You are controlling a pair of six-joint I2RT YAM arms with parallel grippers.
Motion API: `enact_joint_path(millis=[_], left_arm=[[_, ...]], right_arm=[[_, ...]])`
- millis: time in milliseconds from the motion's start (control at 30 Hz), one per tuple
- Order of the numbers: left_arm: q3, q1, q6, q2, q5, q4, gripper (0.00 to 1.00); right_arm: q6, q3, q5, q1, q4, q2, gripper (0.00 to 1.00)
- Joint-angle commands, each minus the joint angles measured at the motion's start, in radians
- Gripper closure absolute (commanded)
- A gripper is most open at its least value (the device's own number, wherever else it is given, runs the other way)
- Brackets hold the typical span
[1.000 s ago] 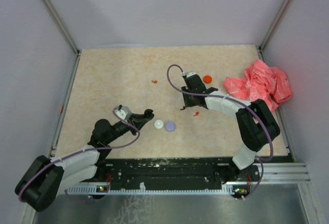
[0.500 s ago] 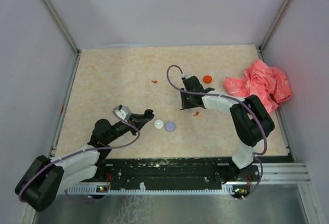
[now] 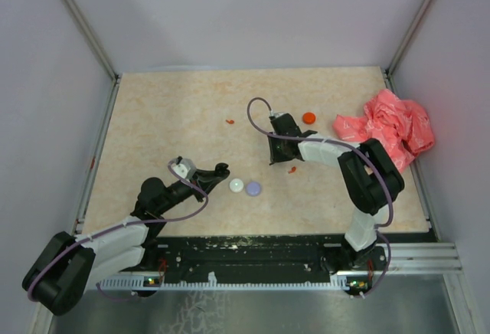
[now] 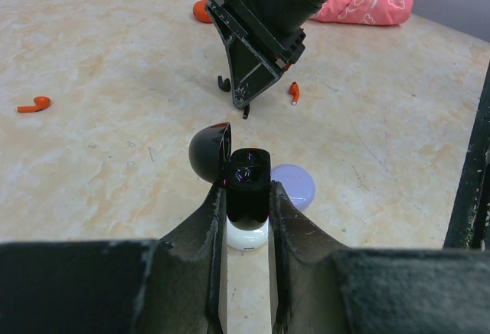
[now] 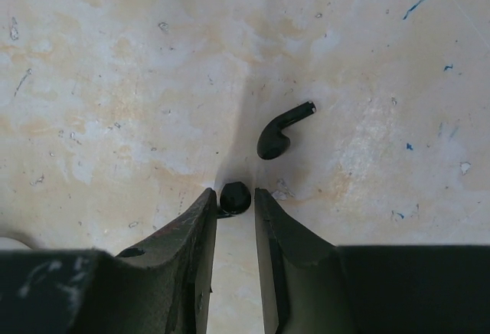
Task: Insert the wireless bluetooth earbuds into the charging case
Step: Pick up the earbud from the center of the board.
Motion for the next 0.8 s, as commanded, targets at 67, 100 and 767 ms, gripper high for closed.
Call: enact_joint_path(millis=[67,100,767], left_arm=[[0.019,-0.003,-0.006,-0.011,0.015,0.01,1.0],[0.019,-0.003,-0.006,-0.012,0.016,0.01,1.0],[0.022,-0.004,-0.012,-0.016,0.03,0.01,1.0]], right_arm=[[0.003,0.049,-0.018,0.005,0.023,0.029,0.74],[0.002,0.051,-0.019,0.005,0.02,0.031,0.74],[-0.079,0.131,0.099,0.08,-0.159,0.088,0.73]])
